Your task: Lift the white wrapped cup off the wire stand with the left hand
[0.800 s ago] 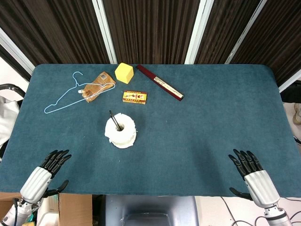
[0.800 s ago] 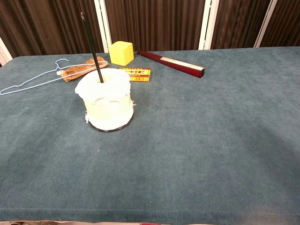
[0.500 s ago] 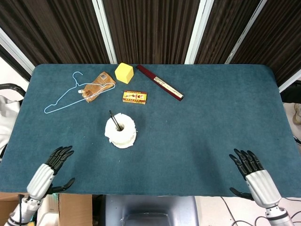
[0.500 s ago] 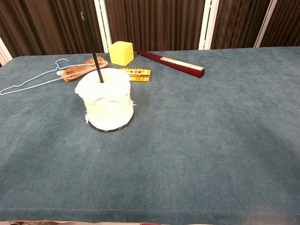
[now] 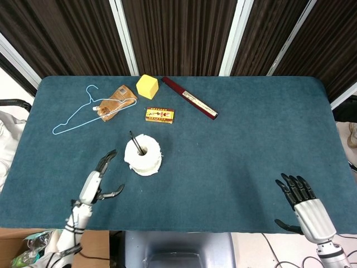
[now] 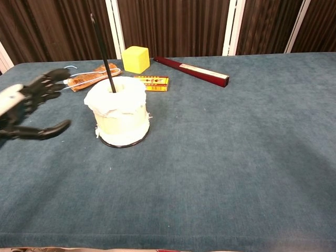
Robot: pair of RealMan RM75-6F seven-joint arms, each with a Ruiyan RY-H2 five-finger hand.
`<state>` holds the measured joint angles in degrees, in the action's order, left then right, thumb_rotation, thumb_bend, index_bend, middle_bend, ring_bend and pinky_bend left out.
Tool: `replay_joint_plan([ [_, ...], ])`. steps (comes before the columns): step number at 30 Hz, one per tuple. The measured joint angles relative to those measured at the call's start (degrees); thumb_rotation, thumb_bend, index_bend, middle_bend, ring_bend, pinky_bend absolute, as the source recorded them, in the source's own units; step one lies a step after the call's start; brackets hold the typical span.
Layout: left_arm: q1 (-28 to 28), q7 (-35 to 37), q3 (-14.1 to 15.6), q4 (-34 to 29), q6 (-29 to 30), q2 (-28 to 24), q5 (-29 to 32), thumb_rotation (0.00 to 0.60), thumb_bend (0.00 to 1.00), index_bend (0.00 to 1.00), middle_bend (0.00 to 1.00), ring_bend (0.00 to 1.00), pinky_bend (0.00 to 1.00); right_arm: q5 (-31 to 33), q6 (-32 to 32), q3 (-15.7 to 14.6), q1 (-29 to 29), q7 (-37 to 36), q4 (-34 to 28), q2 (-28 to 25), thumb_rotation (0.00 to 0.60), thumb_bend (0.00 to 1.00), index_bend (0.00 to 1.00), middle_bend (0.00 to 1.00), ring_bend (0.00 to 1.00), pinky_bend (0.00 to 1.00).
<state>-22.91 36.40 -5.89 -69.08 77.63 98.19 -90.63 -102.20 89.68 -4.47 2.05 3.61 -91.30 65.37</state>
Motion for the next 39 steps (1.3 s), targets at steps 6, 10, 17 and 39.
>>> replay_joint_plan([
  [6, -3.40, -0.41, -3.21, 3.60, -5.30, 5.31, 4.96, 0.600, 0.32, 0.00, 0.00, 0.00, 0.00, 0.25, -0.11, 0.06, 0.06, -0.75, -0.05, -0.30, 0.600, 0.07, 0.00, 0.00, 0.00, 0.00],
  [10, -5.10, -0.82, -5.18, 5.36, -7.68, 8.04, 7.71, 0.600, 0.32, 0.00, 0.00, 0.00, 0.00, -0.22, -0.20, -0.23, 0.17, -1.33, -0.07, -0.66, 0.600, 0.06, 0.00, 0.00, 0.00, 0.00],
  [17, -7.09, -4.40, -8.24, 5.68, -10.94, 10.97, 12.61, 0.600, 0.32, 0.00, 0.00, 0.00, 0.00, -0.45, 0.37, -0.32, 0.07, -2.38, 0.07, -1.13, 0.600, 0.06, 0.00, 0.00, 0.00, 0.00],
  [39, -9.41, -15.62, -15.86, -3.52, -4.84, 13.31, 17.44, 0.600, 0.78, 0.74, 0.73, 0.76, 0.81, -1.30, 1.74, -0.61, -0.27, -5.07, 0.68, -2.15, 0.600, 0.06, 0.00, 0.00, 0.00, 0.00],
])
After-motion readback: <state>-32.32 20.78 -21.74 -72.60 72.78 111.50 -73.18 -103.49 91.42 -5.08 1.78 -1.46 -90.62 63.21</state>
